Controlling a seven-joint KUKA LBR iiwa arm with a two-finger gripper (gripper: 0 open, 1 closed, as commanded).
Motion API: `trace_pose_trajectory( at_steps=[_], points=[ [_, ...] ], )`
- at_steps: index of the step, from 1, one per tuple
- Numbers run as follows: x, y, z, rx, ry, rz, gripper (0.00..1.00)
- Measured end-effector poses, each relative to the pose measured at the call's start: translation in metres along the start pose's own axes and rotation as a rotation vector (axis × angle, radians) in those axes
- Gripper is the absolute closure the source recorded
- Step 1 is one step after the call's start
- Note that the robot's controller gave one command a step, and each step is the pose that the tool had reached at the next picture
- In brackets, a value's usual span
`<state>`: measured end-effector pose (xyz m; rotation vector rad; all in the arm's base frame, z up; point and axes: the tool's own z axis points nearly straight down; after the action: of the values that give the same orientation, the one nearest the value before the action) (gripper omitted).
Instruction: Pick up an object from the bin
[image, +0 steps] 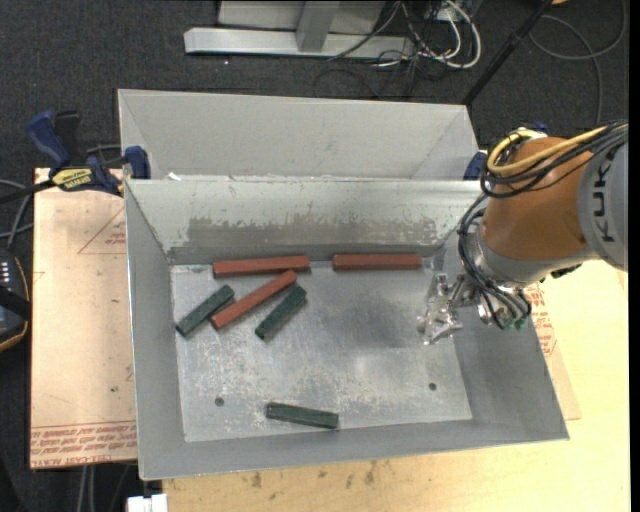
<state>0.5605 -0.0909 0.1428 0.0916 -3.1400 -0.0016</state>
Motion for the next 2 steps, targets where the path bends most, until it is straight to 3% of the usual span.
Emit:
trace_pose_trajectory(
  at_steps=[2],
  points=[
    [0.003, -0.060, -0.003, 0.003, -0.004, 0.042, 1.00]
  ],
)
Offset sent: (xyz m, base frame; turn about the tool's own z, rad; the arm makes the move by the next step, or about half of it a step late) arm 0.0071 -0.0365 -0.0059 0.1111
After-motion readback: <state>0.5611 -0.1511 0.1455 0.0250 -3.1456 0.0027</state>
